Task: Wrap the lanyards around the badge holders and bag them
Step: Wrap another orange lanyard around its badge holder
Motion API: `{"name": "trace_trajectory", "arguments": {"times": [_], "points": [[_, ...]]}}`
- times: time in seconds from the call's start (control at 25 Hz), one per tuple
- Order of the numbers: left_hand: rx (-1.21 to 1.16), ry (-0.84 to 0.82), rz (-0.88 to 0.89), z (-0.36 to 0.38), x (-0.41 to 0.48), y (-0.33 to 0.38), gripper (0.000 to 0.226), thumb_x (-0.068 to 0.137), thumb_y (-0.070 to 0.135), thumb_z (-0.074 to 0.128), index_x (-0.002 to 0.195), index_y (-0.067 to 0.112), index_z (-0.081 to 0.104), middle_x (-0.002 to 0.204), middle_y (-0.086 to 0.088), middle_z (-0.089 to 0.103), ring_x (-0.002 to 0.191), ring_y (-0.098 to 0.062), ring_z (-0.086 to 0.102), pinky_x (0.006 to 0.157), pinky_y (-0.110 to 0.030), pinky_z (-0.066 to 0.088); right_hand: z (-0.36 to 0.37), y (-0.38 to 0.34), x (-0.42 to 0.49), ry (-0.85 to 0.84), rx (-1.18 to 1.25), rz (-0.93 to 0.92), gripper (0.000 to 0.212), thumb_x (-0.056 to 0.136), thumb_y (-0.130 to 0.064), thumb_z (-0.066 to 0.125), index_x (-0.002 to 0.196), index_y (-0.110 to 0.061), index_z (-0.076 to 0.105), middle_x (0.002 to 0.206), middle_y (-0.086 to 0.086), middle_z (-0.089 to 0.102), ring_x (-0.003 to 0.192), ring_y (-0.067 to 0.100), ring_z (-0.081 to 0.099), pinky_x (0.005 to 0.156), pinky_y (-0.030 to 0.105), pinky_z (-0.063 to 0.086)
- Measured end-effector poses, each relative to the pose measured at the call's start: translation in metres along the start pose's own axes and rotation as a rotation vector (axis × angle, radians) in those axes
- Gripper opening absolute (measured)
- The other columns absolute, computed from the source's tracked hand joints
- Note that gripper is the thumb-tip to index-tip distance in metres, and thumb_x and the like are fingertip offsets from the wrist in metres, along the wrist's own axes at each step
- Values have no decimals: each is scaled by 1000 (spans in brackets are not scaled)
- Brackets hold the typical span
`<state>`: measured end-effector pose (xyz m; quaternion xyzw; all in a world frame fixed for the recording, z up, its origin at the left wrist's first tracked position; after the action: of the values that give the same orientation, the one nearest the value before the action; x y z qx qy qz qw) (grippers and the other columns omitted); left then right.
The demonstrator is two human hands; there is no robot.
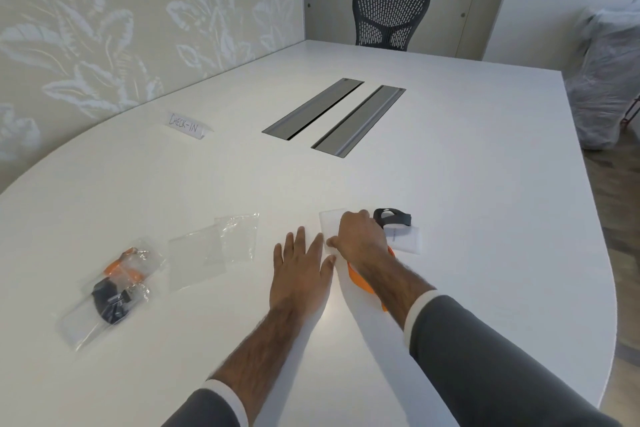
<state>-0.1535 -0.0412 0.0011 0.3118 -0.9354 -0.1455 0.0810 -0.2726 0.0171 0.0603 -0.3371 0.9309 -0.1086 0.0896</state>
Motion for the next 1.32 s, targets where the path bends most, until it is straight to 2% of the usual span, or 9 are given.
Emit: {"name": "trace_trajectory", "arguments": {"times": [0.16,0.28,0.48,0.6,0.84,1.0,1.16,1.24,1.32], "points": [[-29,-3,4,-1,1,-1,57,108,46,21,162,28,16,173,-3,6,160,-27,0,128,-48,-1,7,15,8,-90,280,156,31,82,-25,81,74,-9,56,77,8,63,68,22,62,54,26,44],[-17,5,58,-1,1,4,53,109,42,23,161,30,16,172,0,11,159,-27,5,128,-50,1,9,24,2,-146,625,324,31,82,-11,80,63,-5,56,55,8,54,47,19,50,46,23,40],[-155,26,38,-6,2,3,52,108,40,35,158,27,27,168,5,26,158,-21,14,129,-46,3,12,13,-2,-113,594,332,25,83,-3,66,64,-6,51,54,8,52,56,25,53,55,27,40],[-272,75,29,-13,1,1,55,104,35,45,156,29,30,161,7,40,155,-18,22,129,-41,4,10,18,-2,-92,742,370,26,86,-7,70,65,-3,55,58,9,55,58,26,59,55,28,44],[-245,56,33,-15,-2,3,57,105,32,41,160,27,25,163,4,38,157,-19,18,129,-39,3,5,14,-8,-49,661,345,21,81,-6,61,61,-5,55,51,8,58,62,31,71,54,27,48],[-310,80,26,-20,-4,3,64,102,31,45,161,29,22,163,4,38,156,-18,18,129,-38,6,9,26,-6,-23,874,422,14,83,-3,68,72,3,62,57,12,58,61,29,64,55,30,44],[-372,47,41,-8,-1,0,63,96,37,38,157,38,26,162,14,37,154,-9,20,128,-33,7,10,29,-7,-70,982,427,25,82,2,71,63,-2,54,54,11,50,52,24,48,52,29,38],[-631,-12,-20,-6,4,-6,62,92,31,38,153,36,36,157,10,44,149,-10,33,121,-24,21,7,23,-8,-74,1019,371,29,82,3,70,63,-5,49,54,9,46,48,21,44,47,25,35],[-1108,-25,-141,-13,9,-12,51,100,19,48,150,30,43,147,3,56,137,-14,52,106,-21,39,-2,16,-9,-56,1090,300,27,84,1,70,68,-6,50,58,10,45,45,19,44,44,23,34]]}}
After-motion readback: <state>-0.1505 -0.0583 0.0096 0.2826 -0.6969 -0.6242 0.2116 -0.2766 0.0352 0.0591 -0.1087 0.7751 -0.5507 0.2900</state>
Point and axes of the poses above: each hand's wrist, its own x-axis towards the middle knuckle, its own z-axis out of the palm, y = z × x, the point moved 8 cm from there along x, towards the middle knuckle
